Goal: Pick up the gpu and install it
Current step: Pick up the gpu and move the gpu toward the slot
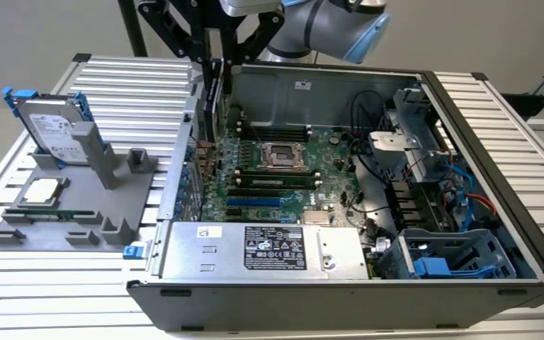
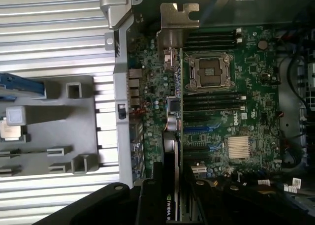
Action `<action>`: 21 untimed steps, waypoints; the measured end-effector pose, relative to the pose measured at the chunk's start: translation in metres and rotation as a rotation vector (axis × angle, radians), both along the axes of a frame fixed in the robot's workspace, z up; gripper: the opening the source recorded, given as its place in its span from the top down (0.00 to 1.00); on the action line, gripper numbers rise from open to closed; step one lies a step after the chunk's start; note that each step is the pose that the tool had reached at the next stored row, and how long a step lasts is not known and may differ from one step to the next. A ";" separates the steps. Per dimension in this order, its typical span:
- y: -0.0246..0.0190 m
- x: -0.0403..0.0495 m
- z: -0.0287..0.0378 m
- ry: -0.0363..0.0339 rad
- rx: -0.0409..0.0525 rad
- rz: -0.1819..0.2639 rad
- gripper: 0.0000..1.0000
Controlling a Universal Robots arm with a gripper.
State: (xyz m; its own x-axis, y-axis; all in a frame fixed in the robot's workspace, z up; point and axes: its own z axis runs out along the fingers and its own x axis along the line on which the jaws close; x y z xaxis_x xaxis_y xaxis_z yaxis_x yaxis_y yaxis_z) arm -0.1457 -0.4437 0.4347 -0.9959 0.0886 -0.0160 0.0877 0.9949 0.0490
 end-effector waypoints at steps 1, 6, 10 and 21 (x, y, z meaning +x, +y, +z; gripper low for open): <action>0.0000 0.0008 0.0000 0.0000 0.0000 0.000 1.00; 0.0000 0.0046 0.0001 0.0000 0.0000 0.000 1.00; 0.0000 0.0077 0.0002 0.0000 0.0000 0.000 1.00; 0.0000 0.0160 0.0006 0.0000 0.0000 0.000 1.00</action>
State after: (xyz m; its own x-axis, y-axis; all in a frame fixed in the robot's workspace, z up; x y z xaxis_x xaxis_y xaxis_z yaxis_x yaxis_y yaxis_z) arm -0.1296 -0.4437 0.4353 -0.9959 0.0886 -0.0160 0.0877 0.9949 0.0490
